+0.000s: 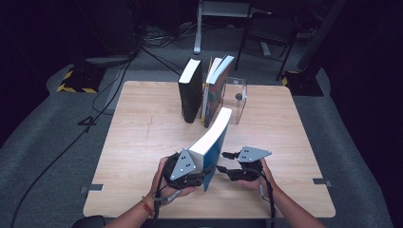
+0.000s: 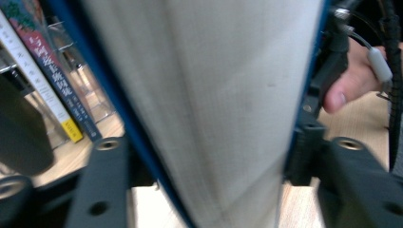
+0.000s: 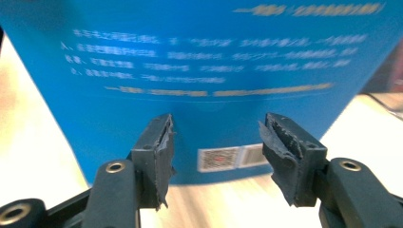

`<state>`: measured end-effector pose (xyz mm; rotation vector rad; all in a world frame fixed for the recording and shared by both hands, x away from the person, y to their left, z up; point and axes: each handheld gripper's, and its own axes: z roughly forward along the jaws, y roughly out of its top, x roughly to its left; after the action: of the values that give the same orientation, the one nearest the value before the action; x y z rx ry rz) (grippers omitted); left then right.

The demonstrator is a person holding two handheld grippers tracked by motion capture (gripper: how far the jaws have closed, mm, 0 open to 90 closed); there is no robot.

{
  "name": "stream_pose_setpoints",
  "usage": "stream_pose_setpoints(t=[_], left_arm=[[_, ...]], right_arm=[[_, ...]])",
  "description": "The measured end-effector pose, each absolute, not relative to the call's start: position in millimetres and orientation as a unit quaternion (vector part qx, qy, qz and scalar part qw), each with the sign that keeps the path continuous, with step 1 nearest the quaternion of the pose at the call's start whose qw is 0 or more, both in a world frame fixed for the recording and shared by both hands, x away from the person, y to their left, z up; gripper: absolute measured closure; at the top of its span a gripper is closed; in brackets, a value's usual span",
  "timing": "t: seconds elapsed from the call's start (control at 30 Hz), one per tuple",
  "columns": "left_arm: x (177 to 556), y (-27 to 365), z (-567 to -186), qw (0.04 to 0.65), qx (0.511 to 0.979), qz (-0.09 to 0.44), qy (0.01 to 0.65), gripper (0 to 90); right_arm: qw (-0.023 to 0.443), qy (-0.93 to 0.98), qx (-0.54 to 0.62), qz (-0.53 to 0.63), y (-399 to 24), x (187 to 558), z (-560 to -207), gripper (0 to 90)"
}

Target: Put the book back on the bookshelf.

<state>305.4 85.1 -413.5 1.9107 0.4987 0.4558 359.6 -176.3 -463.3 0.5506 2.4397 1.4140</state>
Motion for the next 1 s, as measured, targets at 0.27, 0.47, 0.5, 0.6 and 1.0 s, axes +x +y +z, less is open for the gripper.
stream_pose_setpoints(t=[0.27, 0.47, 0.5, 0.6, 1.0], left_arm=[[322.2, 95.3, -409.0, 0.529, 0.813, 0.157, 0.186, 58.9], [341.3, 111.8, -407.7, 0.533, 0.815, 0.133, 0.183, 58.7], [344.0, 113.8, -407.3, 0.532, 0.817, 0.135, 0.177, 58.5], [350.1, 117.1, -406.8, 0.537, 0.814, 0.142, 0.170, 56.7], [353.7, 110.5, -402.1, 0.566, 0.792, 0.147, 0.177, 55.8]], right_arm=[[0.151, 0.836, 0.216, 0.481, -204.9, 372.4, -456.5, 38.9], [0.162, 0.832, 0.217, 0.484, -207.2, 380.2, -451.2, 36.8], [0.163, 0.832, 0.218, 0.484, -206.9, 381.8, -450.1, 36.8], [0.164, 0.831, 0.219, 0.485, -205.9, 386.9, -448.4, 36.3], [0.157, 0.833, 0.223, 0.481, -203.9, 395.7, -447.3, 34.1]])
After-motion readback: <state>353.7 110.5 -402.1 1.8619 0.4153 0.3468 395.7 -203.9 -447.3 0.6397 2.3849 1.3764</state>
